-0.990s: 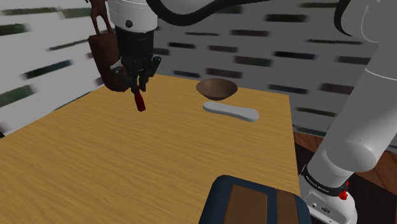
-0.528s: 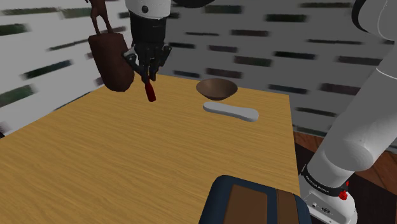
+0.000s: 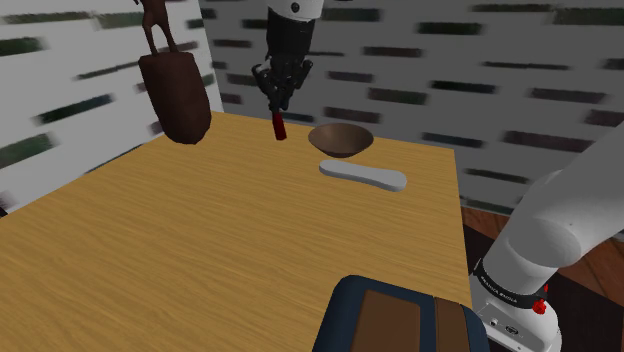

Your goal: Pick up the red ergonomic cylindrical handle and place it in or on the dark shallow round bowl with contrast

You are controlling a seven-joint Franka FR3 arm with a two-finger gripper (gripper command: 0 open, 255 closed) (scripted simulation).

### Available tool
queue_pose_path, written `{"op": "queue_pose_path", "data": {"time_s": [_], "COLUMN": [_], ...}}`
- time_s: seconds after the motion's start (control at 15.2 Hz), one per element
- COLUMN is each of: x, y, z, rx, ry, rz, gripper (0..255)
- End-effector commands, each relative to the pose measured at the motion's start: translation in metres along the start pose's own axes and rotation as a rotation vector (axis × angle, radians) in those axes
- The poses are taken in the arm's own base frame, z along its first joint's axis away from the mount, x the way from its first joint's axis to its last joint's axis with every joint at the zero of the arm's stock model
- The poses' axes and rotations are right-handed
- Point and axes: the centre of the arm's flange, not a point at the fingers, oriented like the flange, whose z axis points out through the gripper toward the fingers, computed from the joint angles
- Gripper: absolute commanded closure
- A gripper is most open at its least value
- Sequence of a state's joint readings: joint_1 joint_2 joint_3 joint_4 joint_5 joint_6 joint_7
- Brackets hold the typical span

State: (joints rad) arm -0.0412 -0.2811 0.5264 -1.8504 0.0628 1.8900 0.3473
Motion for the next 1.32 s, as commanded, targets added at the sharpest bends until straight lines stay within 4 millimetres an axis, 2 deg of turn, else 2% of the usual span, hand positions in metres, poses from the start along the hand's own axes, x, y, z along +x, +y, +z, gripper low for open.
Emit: {"op": "queue_pose_path", "data": {"time_s": [0.0, 0.86, 0.92, 1.25], "x": [-0.002, -0.015, -0.015, -0.023], "y": [0.029, 0.2, 0.206, 0.207], "z": [0.0, -0.01, -0.01, 0.015], "rx": [0.001, 0.001, 0.001, 0.001], "ry": [0.0, 0.0, 0.0, 0.0], "rz": [-0.001, -0.001, -0.001, -0.001], "gripper": [255, 255, 255, 255]}}
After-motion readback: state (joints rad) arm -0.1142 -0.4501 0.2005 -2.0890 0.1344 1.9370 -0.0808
